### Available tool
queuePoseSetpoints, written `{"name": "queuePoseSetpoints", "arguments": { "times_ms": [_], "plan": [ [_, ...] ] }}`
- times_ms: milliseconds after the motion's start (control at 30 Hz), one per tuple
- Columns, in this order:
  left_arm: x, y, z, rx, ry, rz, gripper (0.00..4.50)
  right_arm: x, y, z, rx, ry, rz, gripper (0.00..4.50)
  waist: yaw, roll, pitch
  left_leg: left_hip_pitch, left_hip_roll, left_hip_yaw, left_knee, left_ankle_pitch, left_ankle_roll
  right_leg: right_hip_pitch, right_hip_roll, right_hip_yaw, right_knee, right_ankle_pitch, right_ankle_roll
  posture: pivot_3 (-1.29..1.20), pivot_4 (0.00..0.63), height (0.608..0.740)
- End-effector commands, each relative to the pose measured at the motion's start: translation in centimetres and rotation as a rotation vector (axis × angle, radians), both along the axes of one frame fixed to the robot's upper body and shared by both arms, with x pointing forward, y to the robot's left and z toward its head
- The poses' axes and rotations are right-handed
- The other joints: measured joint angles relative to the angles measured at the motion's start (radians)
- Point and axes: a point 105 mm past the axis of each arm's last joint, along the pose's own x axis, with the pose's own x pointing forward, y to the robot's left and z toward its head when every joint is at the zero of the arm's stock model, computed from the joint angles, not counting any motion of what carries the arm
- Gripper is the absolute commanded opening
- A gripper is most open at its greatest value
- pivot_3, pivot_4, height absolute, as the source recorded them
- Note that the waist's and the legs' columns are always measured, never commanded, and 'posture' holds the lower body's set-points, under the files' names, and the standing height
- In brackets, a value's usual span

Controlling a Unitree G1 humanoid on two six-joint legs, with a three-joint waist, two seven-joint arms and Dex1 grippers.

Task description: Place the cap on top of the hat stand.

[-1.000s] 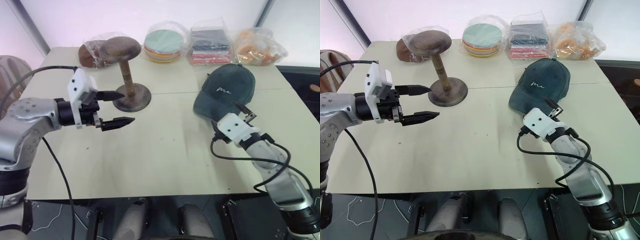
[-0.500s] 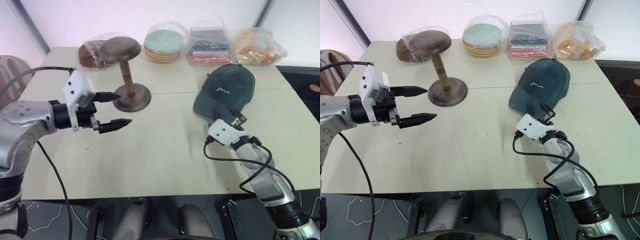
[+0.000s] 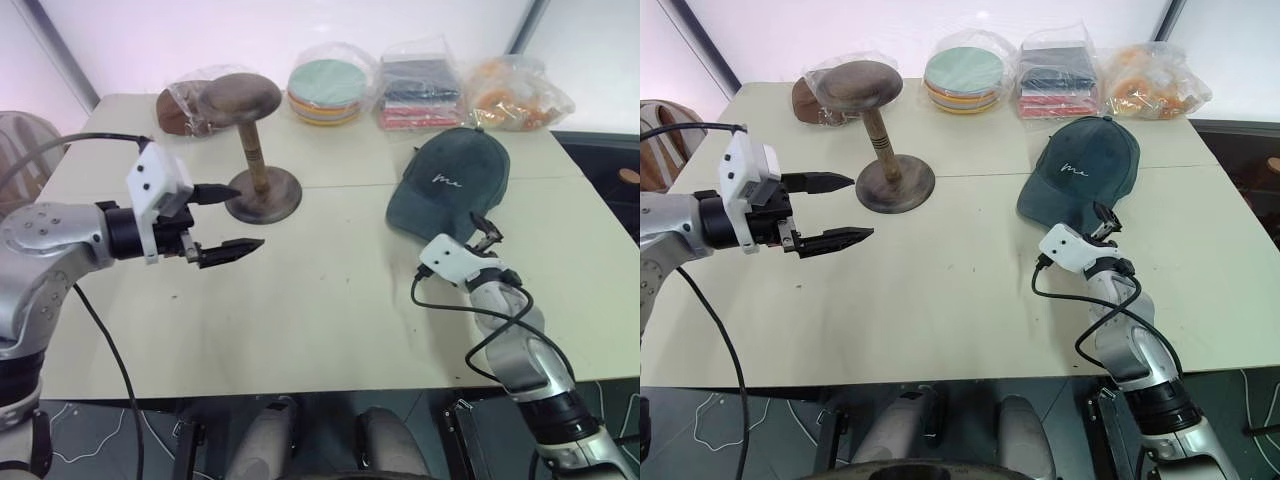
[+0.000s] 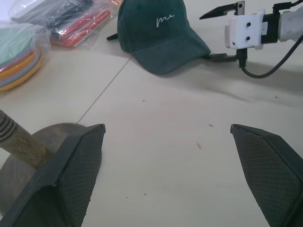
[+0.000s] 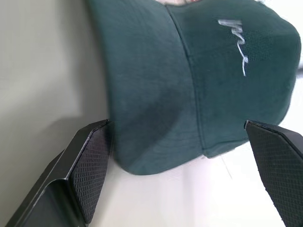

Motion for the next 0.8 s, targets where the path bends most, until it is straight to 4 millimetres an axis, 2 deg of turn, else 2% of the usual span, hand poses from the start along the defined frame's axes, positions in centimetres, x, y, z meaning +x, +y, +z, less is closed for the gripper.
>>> {"name": "queuePoseSetpoints", "arguments": {
  "times_ms": [33, 233, 567, 667, 800],
  "plan": [
    [-0.4, 0.4, 1.4, 0.013, -0.062, 0.015, 4.46, 0.5, -0.3, 0.6, -0.006, -0.032, -0.042, 4.50, 0.000, 0.000, 0.000, 0.000, 0.000, 0.000, 0.000, 0.000, 0.000, 0.000, 0.000, 0.000, 0.000, 0.000, 0.000, 0.00, 0.150, 0.740],
    [-0.4, 0.5, 1.6, 0.020, -0.073, 0.024, 4.46, 1.0, -0.5, 0.0, 0.022, -0.044, -0.091, 4.50, -0.001, -0.001, 0.000, 0.001, 0.000, 0.000, 0.000, 0.000, -0.001, 0.000, 0.000, 0.000, 0.000, 0.000, 0.000, 0.00, 0.150, 0.740],
    [-0.3, 0.6, 1.9, 0.033, -0.086, 0.032, 4.46, 1.9, 0.5, -0.3, 0.072, -0.076, -0.088, 4.50, -0.003, -0.002, -0.001, 0.002, 0.001, 0.000, 0.000, 0.000, -0.001, 0.000, 0.001, 0.000, 0.001, 0.000, 0.000, 0.00, 0.150, 0.740],
    [-0.3, 0.6, 2.0, 0.036, -0.090, 0.033, 4.50, 2.0, 0.7, -0.3, 0.081, -0.081, -0.081, 3.63, -0.004, -0.002, -0.001, 0.002, 0.001, 0.000, 0.000, 0.000, -0.001, 0.000, 0.001, 0.001, 0.002, 0.000, 0.000, 0.00, 0.150, 0.740],
    [-0.2, 0.7, 2.1, 0.041, -0.095, 0.035, 4.50, 2.1, 0.9, -0.2, 0.076, -0.099, -0.071, 1.65, -0.002, -0.002, -0.001, 0.002, 0.001, 0.000, -0.001, 0.001, -0.002, 0.000, 0.001, 0.001, 0.002, 0.000, 0.000, 0.00, 0.150, 0.740]
  ]
}}
